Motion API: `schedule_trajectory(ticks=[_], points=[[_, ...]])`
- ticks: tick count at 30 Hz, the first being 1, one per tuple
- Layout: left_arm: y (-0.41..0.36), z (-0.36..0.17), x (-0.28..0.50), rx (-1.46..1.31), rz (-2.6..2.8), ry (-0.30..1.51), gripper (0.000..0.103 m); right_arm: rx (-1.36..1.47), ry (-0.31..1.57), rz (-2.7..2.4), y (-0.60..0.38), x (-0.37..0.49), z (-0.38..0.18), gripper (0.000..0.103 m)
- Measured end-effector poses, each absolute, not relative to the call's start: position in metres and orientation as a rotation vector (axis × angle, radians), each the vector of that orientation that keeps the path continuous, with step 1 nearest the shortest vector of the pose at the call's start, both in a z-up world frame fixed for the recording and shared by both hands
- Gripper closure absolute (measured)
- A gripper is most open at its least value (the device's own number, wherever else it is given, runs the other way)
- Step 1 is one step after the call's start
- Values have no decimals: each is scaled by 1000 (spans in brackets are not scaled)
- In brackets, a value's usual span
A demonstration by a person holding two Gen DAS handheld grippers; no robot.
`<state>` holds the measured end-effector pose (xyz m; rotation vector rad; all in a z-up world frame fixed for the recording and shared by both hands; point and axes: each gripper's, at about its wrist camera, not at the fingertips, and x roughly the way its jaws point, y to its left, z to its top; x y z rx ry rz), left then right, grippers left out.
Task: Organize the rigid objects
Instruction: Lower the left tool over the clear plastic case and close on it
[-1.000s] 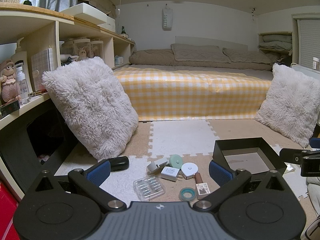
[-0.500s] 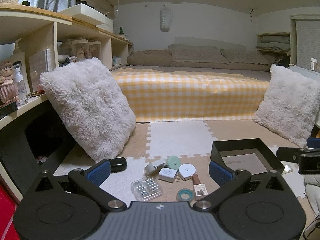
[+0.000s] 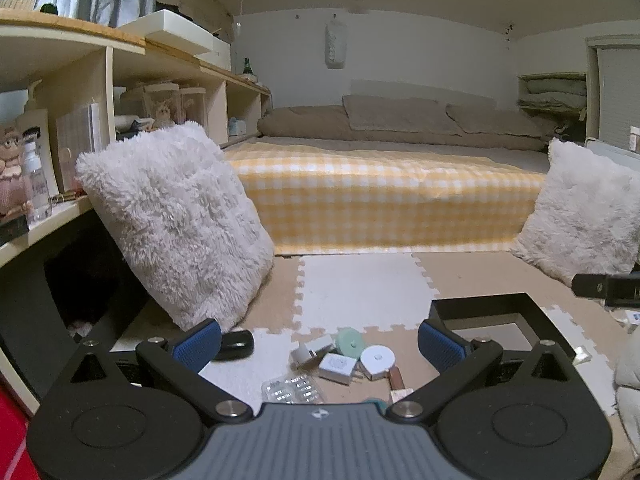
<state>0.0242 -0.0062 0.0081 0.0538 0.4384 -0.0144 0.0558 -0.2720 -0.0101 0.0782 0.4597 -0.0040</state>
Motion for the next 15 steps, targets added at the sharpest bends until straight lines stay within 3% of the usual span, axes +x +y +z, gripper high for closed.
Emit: schedule_trajectory(ticks=[10, 15], points=[[-11, 7, 59, 98, 4, 430, 0, 118, 414, -87, -317, 104, -19, 0], [-10, 1, 83, 124, 62, 464, 0, 113, 484, -103, -336, 136, -31, 0]])
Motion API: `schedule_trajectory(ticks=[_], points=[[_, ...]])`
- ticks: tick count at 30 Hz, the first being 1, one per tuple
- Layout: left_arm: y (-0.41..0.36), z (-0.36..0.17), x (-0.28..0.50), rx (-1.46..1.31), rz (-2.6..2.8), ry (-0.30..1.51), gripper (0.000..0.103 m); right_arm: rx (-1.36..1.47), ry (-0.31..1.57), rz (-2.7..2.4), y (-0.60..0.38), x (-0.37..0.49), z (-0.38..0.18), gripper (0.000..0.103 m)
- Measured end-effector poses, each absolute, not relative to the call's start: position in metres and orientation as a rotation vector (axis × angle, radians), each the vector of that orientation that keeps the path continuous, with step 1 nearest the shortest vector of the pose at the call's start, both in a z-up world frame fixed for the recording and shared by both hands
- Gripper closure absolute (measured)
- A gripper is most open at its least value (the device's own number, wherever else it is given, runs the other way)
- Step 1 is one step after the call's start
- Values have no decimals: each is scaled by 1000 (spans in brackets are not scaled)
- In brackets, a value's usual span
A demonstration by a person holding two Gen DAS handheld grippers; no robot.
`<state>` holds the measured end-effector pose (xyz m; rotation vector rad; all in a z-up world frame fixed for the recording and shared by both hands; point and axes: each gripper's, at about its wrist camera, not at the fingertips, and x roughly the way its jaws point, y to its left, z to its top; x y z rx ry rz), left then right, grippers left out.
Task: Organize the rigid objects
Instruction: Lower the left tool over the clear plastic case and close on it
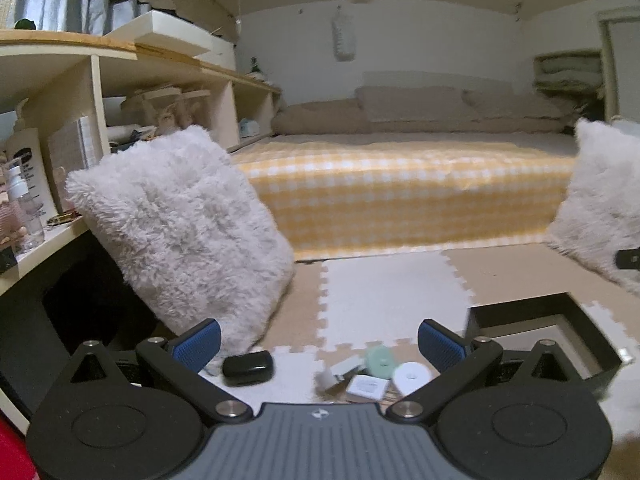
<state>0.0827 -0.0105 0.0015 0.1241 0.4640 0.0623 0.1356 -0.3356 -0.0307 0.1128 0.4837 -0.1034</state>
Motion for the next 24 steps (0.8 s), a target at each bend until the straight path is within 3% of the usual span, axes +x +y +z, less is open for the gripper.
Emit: schedule_trajectory(ticks=[7, 9, 12, 16, 21, 24], points=[[0, -20, 119, 73, 41, 622, 0, 130, 612, -124, -364, 177, -61, 0], [5, -29, 132, 46, 17, 689, 0, 151, 657, -124, -373, 188, -72, 5], [14, -45, 146, -29, 14, 778, 0, 187, 723, -113, -380, 202, -85, 25], [26, -66, 164, -118, 31, 889, 0, 200, 808, -75, -381, 218, -103, 42], [41, -90, 185, -230, 58, 992, 0, 171, 878, -29, -377, 235, -119, 71], [49, -102, 194, -274, 85, 1030, 0, 155, 915, -18, -374, 242, -126, 76]])
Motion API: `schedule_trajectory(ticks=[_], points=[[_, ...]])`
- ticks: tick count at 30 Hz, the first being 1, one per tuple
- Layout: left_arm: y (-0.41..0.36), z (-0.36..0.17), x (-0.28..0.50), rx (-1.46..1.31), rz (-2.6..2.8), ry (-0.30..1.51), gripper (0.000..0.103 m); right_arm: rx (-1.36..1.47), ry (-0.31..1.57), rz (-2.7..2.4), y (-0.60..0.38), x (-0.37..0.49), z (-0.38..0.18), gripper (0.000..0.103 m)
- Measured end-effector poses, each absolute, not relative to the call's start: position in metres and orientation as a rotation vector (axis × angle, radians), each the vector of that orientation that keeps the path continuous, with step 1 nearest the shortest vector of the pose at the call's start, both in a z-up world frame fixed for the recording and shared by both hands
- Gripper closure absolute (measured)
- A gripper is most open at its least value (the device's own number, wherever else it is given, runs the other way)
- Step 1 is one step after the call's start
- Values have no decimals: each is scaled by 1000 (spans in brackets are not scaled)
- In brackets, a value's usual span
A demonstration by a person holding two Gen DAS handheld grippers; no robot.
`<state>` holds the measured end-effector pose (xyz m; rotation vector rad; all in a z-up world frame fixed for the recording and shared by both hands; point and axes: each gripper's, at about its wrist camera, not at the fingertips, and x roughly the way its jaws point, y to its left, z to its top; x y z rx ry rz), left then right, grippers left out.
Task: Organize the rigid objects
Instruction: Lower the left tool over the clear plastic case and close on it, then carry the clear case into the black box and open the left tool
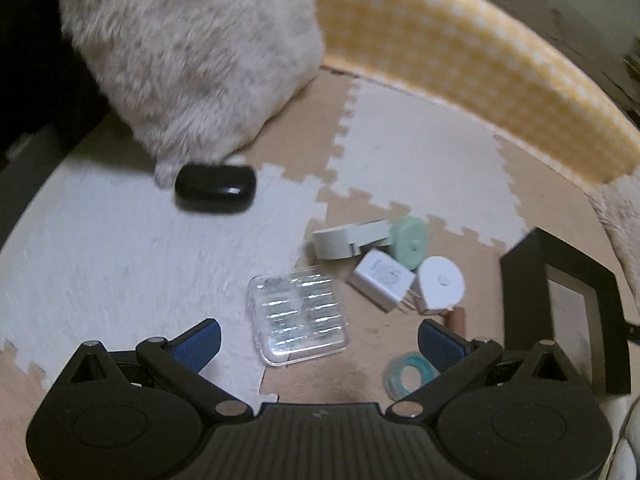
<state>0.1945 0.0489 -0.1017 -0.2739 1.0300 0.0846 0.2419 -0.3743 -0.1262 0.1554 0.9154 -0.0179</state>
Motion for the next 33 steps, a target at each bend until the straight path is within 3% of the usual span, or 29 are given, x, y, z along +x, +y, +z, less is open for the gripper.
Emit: schedule_trajectory(ticks=[7, 11, 21, 22, 23, 33], points=[[54, -122, 211, -350, 106, 1090, 0, 125, 953, -43, -372, 250, -128, 91], [54, -133, 221, -352, 131, 1114, 8, 127, 965, -6, -367, 251, -127, 99], [55, -157, 239, -397, 227, 1149, 10, 90, 957, 66, -345, 252, -126, 99], [54, -157, 240, -389, 234, 1144, 17, 86, 956, 74, -343, 253, -126, 99], [52, -155, 241, -372, 246, 1135, 31, 82, 955, 80, -341, 253, -126, 99], [35, -119, 222, -443, 87, 1086, 31, 132, 947, 86, -345, 253, -129, 99]])
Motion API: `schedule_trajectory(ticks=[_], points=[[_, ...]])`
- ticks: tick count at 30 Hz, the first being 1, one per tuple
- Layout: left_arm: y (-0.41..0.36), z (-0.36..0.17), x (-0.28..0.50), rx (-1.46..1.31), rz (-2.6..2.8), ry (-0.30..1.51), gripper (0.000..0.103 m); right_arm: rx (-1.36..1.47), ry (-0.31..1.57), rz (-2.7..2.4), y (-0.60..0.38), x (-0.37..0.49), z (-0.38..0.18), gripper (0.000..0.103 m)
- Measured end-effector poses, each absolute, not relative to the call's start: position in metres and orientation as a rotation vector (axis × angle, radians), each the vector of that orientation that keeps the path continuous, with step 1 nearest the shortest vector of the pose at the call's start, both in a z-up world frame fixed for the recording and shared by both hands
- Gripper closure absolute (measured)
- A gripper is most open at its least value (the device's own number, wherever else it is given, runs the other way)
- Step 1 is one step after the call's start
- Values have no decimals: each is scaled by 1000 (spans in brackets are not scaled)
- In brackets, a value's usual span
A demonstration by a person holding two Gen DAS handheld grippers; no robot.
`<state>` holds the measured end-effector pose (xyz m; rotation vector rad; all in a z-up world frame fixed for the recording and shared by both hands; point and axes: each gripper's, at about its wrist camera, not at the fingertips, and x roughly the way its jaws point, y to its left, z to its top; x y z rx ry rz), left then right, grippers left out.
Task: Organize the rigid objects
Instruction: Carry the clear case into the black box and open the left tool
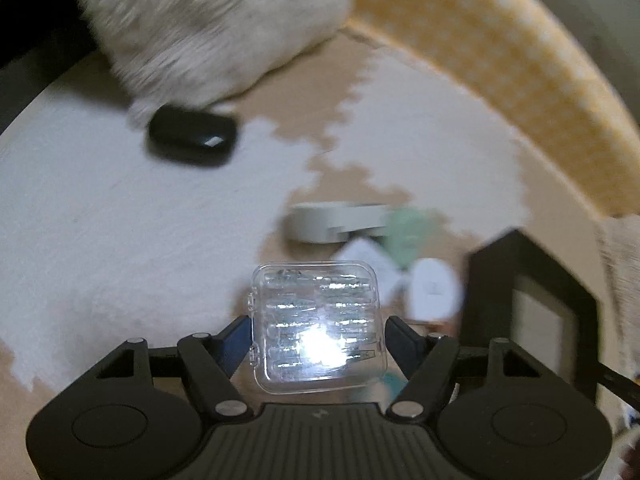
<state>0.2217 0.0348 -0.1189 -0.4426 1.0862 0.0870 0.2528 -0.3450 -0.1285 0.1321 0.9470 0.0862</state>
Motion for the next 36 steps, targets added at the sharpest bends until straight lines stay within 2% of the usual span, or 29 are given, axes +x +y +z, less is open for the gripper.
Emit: schedule_trajectory(ticks=[12, 20, 32, 33, 36], points=[[-47, -76, 206, -397, -291, 964, 30, 145, 962, 81, -346, 255, -128, 99], [-101, -84, 207, -276, -404, 965, 30, 152, 969, 77, -347, 256, -129, 99], [-103, -99, 211, -256, -364, 986, 29, 163, 970, 76, -347, 255, -129, 99], [-102, -98, 211, -259, -368, 988, 29, 166, 971, 75, -347, 255, -129, 99], [-100, -95, 207, -270, -382, 994, 16, 167, 976, 74, -347, 255, -128, 99]])
